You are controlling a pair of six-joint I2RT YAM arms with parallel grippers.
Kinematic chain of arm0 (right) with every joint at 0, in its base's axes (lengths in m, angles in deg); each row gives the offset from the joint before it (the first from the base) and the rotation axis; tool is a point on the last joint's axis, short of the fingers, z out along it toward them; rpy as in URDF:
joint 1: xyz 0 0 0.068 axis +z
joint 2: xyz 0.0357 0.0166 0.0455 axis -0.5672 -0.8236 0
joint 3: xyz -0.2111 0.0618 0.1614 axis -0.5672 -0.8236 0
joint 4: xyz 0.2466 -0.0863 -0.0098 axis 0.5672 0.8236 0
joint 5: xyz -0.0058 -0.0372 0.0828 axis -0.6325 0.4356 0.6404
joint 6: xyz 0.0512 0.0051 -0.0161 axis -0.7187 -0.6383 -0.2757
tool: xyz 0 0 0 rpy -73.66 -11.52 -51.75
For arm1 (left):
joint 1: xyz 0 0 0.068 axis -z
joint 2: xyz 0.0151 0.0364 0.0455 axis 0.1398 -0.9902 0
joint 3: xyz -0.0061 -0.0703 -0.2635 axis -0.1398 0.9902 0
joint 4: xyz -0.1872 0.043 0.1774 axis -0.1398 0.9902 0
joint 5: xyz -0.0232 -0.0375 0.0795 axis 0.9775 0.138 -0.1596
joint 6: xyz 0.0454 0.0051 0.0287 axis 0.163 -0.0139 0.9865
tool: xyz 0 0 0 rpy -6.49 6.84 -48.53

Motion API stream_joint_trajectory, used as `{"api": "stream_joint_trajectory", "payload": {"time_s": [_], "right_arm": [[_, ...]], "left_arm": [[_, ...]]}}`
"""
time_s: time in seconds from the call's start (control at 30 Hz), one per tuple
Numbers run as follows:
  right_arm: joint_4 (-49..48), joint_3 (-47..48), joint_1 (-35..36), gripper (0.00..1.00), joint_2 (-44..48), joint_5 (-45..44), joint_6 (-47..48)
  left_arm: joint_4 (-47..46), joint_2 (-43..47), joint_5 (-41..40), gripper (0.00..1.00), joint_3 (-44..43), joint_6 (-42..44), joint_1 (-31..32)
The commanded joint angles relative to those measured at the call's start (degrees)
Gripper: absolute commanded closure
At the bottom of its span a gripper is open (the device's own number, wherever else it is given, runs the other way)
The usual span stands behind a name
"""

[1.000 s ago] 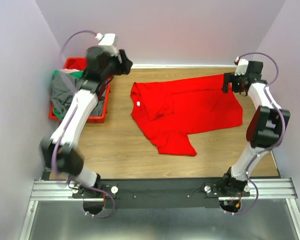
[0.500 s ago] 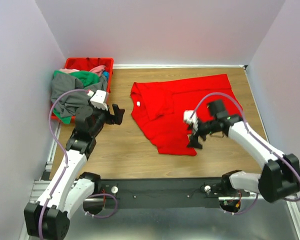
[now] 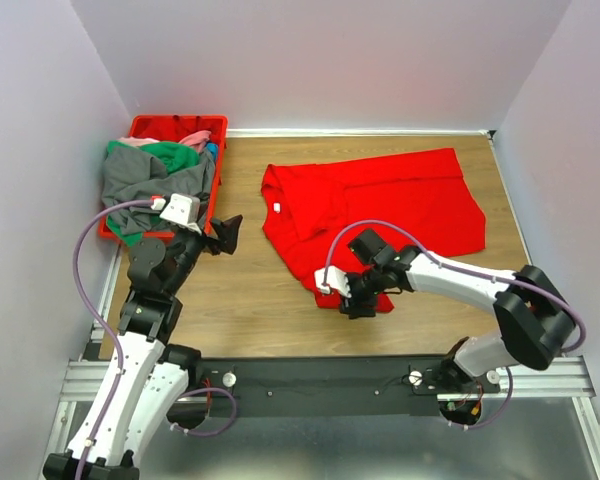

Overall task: Fold and stack the t-shirts
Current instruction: Fold the tshirt

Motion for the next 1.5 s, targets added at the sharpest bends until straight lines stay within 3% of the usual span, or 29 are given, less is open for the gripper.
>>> {"api": "stream_joint_trajectory", "payload": {"time_s": [0.0,0.27,0.37,0.53,0.73,0.83,0.93,0.97,1.03,1.2,1.23,1.33,1.47], "right_arm": [[-6.8,-0.1,2.0,0.39,-2.9,-7.9,-4.6],[-9.7,-2.1,2.8,0.68,-4.3,-9.0,-6.5],[-9.7,-1.8,2.8,0.84,-3.2,-7.9,-7.5],[-9.1,2.1,2.5,0.96,-1.5,-9.8,-9.5],[-7.7,10.4,-4.9,0.99,-3.6,-6.1,-12.3],[-7.8,16.1,-9.7,0.88,-8.1,-9.9,-14.3],[-8.2,20.9,-13.9,0.66,-12.6,-14.3,-17.3],[-8.5,21.8,-14.9,0.52,-13.4,-15.3,-18.3],[-8.7,22.8,-17.6,0.43,-13.3,-15.7,-19.8],[-7.7,19.3,-19.2,0.38,-7.5,-9.8,-18.3],[-6.4,17.0,-19.2,0.38,-4.7,-1.5,-16.5],[0.0,13.2,-17.9,0.38,-1.0,11.6,-7.5],[-0.2,8.1,-5.6,0.37,0.8,0.9,-4.4]], "left_arm": [[-0.1,-0.4,-1.4,0.10,-0.5,-0.2,0.4],[-0.2,-1.1,-0.7,0.10,-0.6,0.1,0.4],[-0.2,-1.2,-0.3,0.10,-0.6,0.1,0.4],[-0.5,-1.3,0.5,0.11,-0.5,0.1,0.4],[-0.8,-1.7,1.9,0.11,-0.3,-0.2,0.4],[-0.9,-2.0,2.6,0.11,-0.3,-0.1,0.4],[-0.9,-1.9,2.9,0.11,-0.3,0.0,0.4],[-0.9,-1.9,3.4,0.11,-0.3,0.0,0.4],[-1.2,-2.0,4.0,0.11,-0.2,-0.1,0.4],[-2.4,-5.1,10.2,0.14,0.0,-0.6,0.5],[-2.4,-5.8,11.0,0.16,-0.2,-0.6,0.5],[-2.3,-8.0,13.2,0.18,-0.7,-0.6,0.5],[-2.3,-8.4,13.8,0.19,-0.8,-0.7,0.6]]}}
